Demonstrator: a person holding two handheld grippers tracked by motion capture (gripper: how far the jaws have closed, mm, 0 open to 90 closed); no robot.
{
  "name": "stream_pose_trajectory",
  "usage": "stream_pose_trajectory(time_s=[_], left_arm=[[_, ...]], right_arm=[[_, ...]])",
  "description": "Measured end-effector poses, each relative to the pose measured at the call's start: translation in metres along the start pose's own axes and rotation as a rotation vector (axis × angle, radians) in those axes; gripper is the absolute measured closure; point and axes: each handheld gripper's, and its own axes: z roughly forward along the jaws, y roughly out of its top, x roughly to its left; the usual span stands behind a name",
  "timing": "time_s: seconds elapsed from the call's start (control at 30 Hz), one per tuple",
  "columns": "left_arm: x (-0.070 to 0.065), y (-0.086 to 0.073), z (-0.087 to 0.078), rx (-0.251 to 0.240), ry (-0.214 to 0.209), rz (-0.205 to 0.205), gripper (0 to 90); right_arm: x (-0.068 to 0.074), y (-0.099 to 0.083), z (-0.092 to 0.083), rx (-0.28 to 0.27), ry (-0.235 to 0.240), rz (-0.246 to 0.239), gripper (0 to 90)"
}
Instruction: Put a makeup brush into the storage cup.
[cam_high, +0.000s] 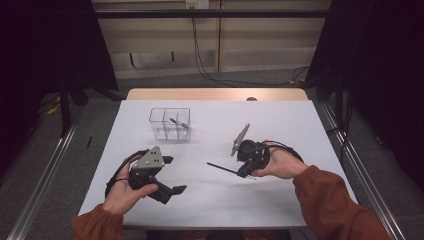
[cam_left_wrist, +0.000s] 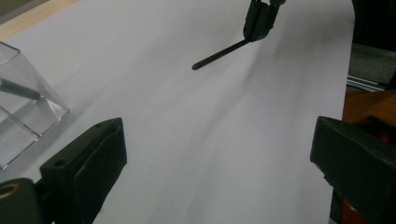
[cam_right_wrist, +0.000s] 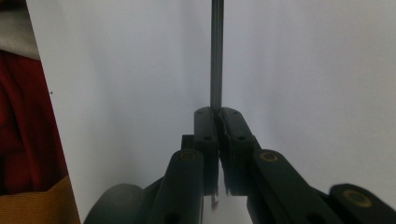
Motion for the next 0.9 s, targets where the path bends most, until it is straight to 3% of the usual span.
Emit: stream_pose_trajectory(time_s=[0.37, 0.57, 0.8, 0.9], left_arm=[[0.001, 0.020, 0.013, 0.038, -0.040, 0.019, 3.6], [0.004, 0.029, 0.024, 0.083, -0.069, 0.032, 4.2], [0.006, 0.035, 0.040, 0.157, -0.086, 0.079, 5.4], [0.008, 0.037, 0.045, 0.173, -0.094, 0.077, 5.7]], right_arm=[[0.005, 0.003, 0.003, 0.010, 0.009, -0.021, 86.8], [0.008, 0.006, 0.006, 0.030, 0.017, -0.047, 86.9], [0.010, 0.010, 0.007, 0.034, 0.031, -0.061, 86.8], [0.013, 0.012, 0.007, 0.039, 0.032, -0.078, 86.8]])
